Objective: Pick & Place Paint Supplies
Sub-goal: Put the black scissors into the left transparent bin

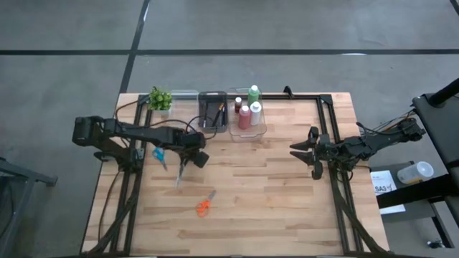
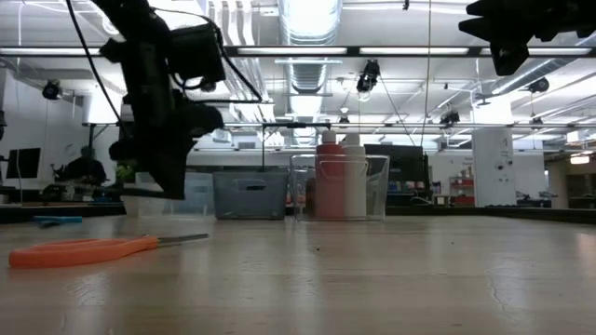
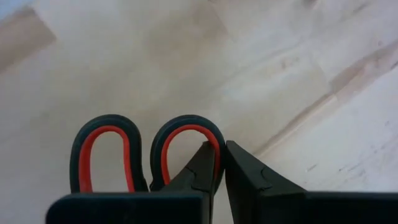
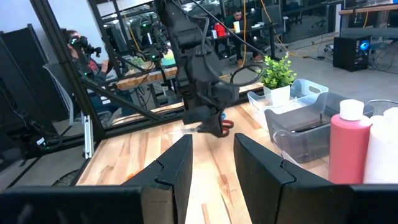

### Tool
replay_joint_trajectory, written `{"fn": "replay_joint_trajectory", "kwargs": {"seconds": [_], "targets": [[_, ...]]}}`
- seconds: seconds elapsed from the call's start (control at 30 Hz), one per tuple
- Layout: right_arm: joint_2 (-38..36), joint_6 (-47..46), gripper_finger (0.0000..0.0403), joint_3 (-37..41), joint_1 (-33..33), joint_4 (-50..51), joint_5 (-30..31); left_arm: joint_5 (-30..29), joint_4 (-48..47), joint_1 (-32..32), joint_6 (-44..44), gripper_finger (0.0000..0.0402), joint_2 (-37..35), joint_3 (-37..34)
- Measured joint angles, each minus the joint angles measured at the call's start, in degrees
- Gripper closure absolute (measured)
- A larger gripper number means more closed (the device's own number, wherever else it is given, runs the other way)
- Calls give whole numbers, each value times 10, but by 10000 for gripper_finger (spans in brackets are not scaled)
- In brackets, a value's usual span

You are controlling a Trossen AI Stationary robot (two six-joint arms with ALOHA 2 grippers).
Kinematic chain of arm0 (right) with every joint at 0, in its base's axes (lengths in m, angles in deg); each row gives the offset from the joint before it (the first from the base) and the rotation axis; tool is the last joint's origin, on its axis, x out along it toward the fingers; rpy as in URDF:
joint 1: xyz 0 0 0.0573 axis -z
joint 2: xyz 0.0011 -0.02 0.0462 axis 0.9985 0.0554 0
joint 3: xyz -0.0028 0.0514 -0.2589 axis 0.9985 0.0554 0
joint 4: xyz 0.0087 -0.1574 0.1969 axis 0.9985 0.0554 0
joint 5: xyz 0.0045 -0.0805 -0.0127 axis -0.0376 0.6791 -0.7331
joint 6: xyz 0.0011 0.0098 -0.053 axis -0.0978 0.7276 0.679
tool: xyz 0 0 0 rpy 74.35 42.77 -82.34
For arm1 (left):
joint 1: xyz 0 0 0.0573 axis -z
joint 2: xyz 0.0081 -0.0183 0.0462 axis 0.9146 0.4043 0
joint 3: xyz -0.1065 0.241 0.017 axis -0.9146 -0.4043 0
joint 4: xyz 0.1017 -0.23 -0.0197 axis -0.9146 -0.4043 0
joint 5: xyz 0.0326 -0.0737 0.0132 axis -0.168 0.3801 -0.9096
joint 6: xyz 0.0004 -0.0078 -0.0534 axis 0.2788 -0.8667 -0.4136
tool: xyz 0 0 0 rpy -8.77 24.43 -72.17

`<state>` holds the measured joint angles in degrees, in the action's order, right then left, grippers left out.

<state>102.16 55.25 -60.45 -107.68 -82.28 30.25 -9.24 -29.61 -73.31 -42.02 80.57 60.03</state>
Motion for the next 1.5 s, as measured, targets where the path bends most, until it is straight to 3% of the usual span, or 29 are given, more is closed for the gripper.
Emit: {"fn": "replay_joint_trajectory", "kwargs": {"seconds": [0.17,0.33,0.7,1.17,1.5], "targets": [[0,0,287,0,0,0,0,-6,-89,-28,2,377,-1,66],[0,0,287,0,0,0,0,-48,-160,-55,16,377,-1,134],[0,0,287,0,0,0,0,-125,-233,-154,81,377,-1,257],[0,0,287,0,0,0,0,-111,-93,-336,231,377,0,269],[0,0,287,0,0,0,0,-26,-38,-434,306,377,66,269]]}}
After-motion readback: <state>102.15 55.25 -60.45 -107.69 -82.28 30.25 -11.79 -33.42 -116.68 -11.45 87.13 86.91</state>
